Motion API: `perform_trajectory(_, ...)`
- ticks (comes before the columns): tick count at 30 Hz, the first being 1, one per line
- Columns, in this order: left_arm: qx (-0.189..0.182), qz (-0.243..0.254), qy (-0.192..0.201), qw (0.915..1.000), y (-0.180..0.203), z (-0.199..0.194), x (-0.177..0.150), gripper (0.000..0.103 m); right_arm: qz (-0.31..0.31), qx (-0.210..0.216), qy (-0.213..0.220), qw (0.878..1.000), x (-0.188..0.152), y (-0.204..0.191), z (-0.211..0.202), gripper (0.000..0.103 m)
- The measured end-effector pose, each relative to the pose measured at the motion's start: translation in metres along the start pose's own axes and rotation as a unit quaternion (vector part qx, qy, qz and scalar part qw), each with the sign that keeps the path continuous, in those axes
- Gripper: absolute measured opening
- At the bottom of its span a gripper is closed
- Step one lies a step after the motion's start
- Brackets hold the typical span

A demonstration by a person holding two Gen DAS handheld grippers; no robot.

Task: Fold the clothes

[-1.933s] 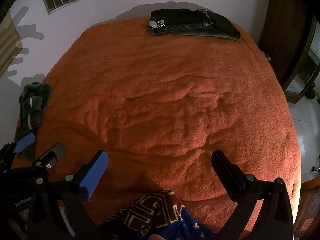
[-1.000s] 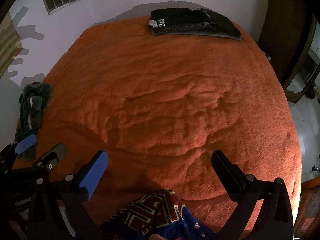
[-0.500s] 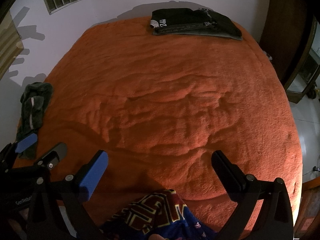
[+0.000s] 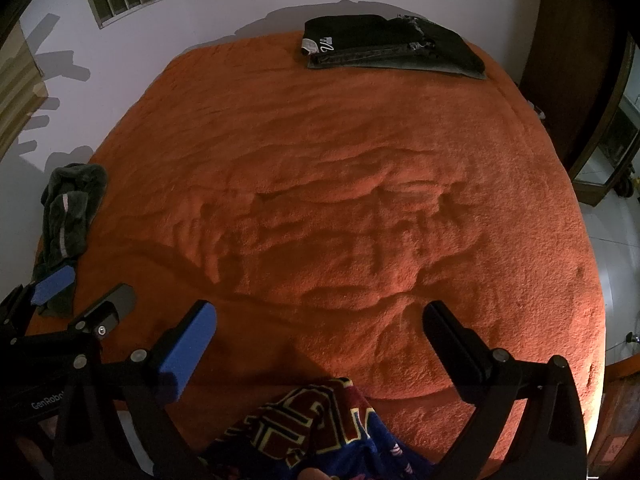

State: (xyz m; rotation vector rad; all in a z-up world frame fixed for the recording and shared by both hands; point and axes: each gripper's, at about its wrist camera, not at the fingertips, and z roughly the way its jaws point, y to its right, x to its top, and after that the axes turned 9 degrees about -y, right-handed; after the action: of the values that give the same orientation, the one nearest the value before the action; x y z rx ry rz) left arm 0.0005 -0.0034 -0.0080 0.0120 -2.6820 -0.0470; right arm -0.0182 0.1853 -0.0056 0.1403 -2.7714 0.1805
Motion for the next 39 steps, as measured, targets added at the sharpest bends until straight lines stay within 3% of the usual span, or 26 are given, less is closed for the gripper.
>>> perform_trajectory(15, 0.002, 0.006, -0.015, 0.9999, -0.007, -0.001, 0.003, 0.102, -0.004, 0.007, 0.001, 1.0, 0.004, -0.006, 0.0, 0.103)
perform_trajectory(22, 0.041, -0.019, -0.004, 0.999, -0.074, -0.034, 0.017, 0.102, -0.04, 0.038, 0.024, 0.998, 0.028, -0.049, -0.011, 0.103)
perform_trajectory(29, 0.064, -0.043, -0.007, 0.997, -0.146, -0.065, 0.024, 0.102, -0.082, 0.093, 0.033, 0.992, 0.059, -0.123, -0.024, 0.103)
perform_trajectory(39, 0.094, -0.075, 0.012, 0.9928, -0.245, -0.09, 0.019, 0.102, -0.134, 0.111, 0.047, 0.984, 0.08, -0.219, -0.038, 0.103)
